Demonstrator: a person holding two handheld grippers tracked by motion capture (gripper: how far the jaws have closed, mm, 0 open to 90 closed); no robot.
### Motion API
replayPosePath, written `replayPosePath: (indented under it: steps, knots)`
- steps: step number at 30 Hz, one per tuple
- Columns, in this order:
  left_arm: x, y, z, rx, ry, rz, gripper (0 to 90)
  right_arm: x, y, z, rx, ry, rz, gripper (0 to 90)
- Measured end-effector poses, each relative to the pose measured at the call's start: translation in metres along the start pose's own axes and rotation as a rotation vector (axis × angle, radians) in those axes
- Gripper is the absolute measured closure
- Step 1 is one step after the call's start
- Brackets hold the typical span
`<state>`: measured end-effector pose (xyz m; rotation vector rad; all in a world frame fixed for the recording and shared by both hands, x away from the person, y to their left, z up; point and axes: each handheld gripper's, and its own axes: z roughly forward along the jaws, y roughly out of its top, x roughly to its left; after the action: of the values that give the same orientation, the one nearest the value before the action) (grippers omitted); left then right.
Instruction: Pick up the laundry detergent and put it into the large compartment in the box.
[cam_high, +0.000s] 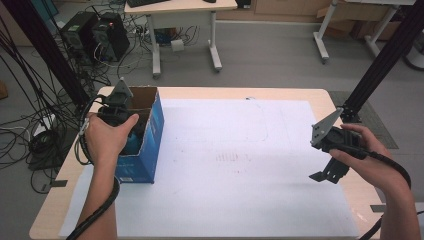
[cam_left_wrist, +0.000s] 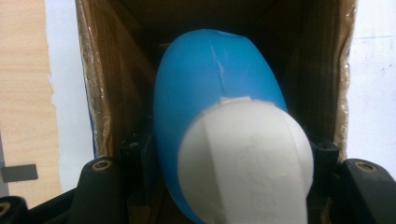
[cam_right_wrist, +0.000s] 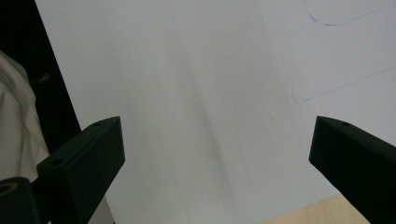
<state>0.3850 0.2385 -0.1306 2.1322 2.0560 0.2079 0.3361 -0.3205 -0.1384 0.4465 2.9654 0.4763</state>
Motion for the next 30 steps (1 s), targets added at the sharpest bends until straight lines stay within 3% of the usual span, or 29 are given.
replayPosePath:
  steps: [22, 30]
  knots:
    - [0.0, -0.012, -0.003, -0.013, 0.008, -0.022, 32.6, 0.0, 0.005, 0.003, -0.003, 0.009, -0.013, 3.3]
    - [-0.002, -0.021, -0.031, -0.053, 0.022, -0.02, 29.6, -0.001, 0.009, 0.004, 0.001, 0.011, -0.022, 3.3]
